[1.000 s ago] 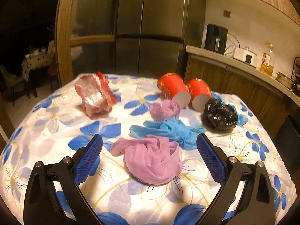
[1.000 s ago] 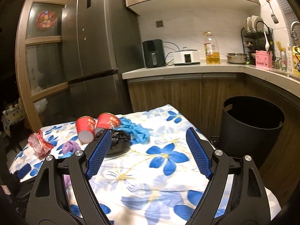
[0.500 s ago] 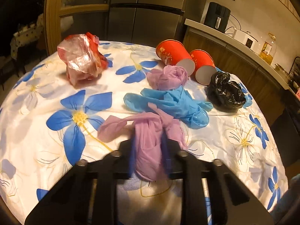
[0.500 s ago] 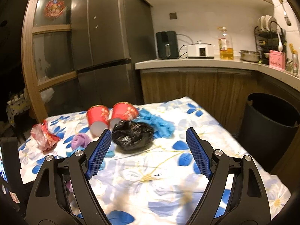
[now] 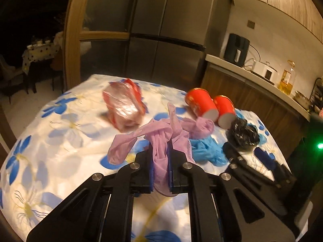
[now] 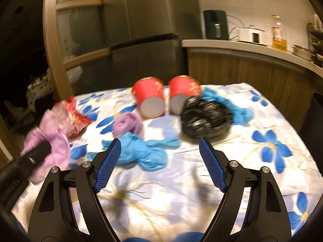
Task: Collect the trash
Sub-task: 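Grasp the purple glove with the left tool while the right tool grasps the blue glove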
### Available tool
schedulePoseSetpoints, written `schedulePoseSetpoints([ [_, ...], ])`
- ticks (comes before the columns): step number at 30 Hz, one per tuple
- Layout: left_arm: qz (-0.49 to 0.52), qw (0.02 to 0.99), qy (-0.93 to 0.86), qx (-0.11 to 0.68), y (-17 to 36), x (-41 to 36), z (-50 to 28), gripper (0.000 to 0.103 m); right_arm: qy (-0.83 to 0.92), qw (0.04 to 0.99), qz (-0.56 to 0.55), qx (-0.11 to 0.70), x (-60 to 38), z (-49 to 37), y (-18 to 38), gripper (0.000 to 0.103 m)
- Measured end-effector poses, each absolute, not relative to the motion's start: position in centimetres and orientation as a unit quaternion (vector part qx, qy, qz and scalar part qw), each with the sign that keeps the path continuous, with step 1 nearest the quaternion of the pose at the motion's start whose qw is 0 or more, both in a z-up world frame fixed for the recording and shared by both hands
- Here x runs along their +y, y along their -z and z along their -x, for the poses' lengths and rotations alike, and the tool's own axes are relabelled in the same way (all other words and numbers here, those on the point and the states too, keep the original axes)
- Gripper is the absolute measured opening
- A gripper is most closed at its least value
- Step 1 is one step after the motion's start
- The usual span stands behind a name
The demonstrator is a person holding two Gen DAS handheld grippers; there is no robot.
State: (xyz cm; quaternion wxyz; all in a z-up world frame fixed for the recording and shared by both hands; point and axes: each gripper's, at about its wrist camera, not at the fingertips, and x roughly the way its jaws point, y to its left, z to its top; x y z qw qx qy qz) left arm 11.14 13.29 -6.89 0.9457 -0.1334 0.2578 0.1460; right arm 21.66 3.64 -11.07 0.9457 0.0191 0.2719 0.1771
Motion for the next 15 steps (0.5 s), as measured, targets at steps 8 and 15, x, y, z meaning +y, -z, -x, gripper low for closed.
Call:
schedulePoseSetpoints([
  [8,0.14,0.945,-0.154,0.253,6.5,14.6,-11.1,0.01,-0.204,0.926,0.005,0.319,6.0,-23.2,12.6,0.045],
  [15,0.142,0.945,-0.154,0.251,6.3,14.6,-11.0,0.01,-0.23,0.916,0.011,0.328,6.3,-23.0,12.7,0.008],
])
